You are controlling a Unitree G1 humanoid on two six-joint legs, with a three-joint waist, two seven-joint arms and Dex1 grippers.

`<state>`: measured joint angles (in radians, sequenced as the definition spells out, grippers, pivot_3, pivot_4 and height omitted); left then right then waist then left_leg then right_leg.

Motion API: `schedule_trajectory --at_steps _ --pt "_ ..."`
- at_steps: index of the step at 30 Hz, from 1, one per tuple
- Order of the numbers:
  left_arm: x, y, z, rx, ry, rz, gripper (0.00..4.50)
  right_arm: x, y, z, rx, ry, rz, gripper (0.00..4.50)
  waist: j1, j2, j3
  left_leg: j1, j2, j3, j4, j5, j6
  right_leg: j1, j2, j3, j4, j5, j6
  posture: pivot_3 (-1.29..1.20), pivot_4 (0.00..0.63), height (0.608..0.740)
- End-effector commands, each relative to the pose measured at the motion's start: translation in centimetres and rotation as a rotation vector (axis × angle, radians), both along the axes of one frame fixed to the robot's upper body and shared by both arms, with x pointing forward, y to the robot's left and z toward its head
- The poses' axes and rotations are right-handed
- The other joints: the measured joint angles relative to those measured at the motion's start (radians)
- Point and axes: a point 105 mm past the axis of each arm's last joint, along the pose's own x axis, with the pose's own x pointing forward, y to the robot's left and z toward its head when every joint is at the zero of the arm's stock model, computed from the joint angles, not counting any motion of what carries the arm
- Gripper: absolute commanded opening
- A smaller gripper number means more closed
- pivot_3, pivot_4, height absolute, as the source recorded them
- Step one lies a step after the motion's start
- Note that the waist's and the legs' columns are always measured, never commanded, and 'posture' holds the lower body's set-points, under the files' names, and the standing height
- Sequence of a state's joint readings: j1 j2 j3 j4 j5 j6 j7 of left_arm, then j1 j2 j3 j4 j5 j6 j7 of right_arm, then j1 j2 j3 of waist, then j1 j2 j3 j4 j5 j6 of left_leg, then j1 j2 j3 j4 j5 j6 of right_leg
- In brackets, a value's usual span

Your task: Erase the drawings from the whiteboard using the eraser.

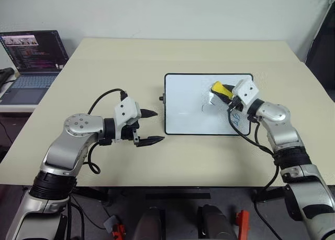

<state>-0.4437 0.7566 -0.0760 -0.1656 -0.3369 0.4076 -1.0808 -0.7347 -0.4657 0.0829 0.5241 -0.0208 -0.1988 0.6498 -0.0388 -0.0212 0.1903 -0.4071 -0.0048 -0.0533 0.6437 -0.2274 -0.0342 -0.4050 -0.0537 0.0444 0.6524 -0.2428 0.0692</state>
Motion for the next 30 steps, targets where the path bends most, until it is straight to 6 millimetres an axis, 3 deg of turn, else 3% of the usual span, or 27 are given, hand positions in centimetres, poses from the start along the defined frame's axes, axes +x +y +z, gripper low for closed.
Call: schedule_trajectory --at_steps 1,5,10,15,22,27,30 --pt "-0.5 -0.4 1.2 -0.008 -0.049 -0.023 4.5 -0.1 1.2 -2.1 -0.04 0.038 0.04 0.96 -0.007 0.0 0.0 0.0 0.0 0.0 0.0 0.0 0.0 0.0 0.0 0.0 0.001 0.0 0.0 0.0 0.15 0.74" --pt "-0.6 -0.1 1.2 -0.003 -0.048 -0.01 4.5 -0.8 2.6 -4.2 -0.053 0.095 0.099 0.96 -0.018 0.0 0.0 0.006 0.0 0.001 0.0 0.0 0.0 0.002 0.0 0.003 0.006 0.0 0.0 0.0 0.15 0.74" --pt "-0.7 0.0 1.2 -0.003 -0.049 -0.002 4.5 -3.1 6.1 -8.0 -0.043 0.199 0.218 0.96 -0.022 -0.001 -0.001 0.018 0.001 0.0 0.0 0.0 0.0 0.014 0.002 0.001 0.008 -0.004 -0.004 0.0 0.15 0.74" --pt "-0.6 0.0 1.1 0.003 -0.048 0.001 4.5 -4.2 8.4 -8.3 -0.024 0.212 0.276 0.96 -0.022 -0.001 -0.001 0.027 0.003 0.0 0.0 0.0 0.0 0.021 0.003 0.002 0.01 -0.009 -0.006 0.0 0.15 0.74" --pt "-0.5 -0.2 1.2 0.003 -0.053 -0.007 4.5 -2.8 6.0 -5.5 -0.027 0.147 0.213 0.96 -0.018 -0.001 -0.001 0.026 0.002 -0.001 0.001 0.001 0.001 0.02 0.003 0.001 0.01 -0.009 -0.006 0.0 0.15 0.74" --pt "-0.4 -0.1 1.4 -0.001 -0.058 -0.009 4.5 -5.2 3.9 0.4 0.023 0.143 0.318 0.96 -0.008 -0.001 0.0 0.02 0.002 -0.002 0.0 0.0 0.0 0.016 0.002 0.0 0.01 -0.006 -0.005 0.0 0.15 0.74" --pt "-0.3 0.0 1.4 0.0 -0.061 -0.005 4.5 -7.9 1.3 4.2 -0.023 0.142 0.364 0.96 -0.002 0.0 0.0 0.016 0.001 -0.004 -0.001 0.0 0.0 0.014 0.001 -0.002 0.009 -0.008 -0.005 0.0 0.15 0.74"
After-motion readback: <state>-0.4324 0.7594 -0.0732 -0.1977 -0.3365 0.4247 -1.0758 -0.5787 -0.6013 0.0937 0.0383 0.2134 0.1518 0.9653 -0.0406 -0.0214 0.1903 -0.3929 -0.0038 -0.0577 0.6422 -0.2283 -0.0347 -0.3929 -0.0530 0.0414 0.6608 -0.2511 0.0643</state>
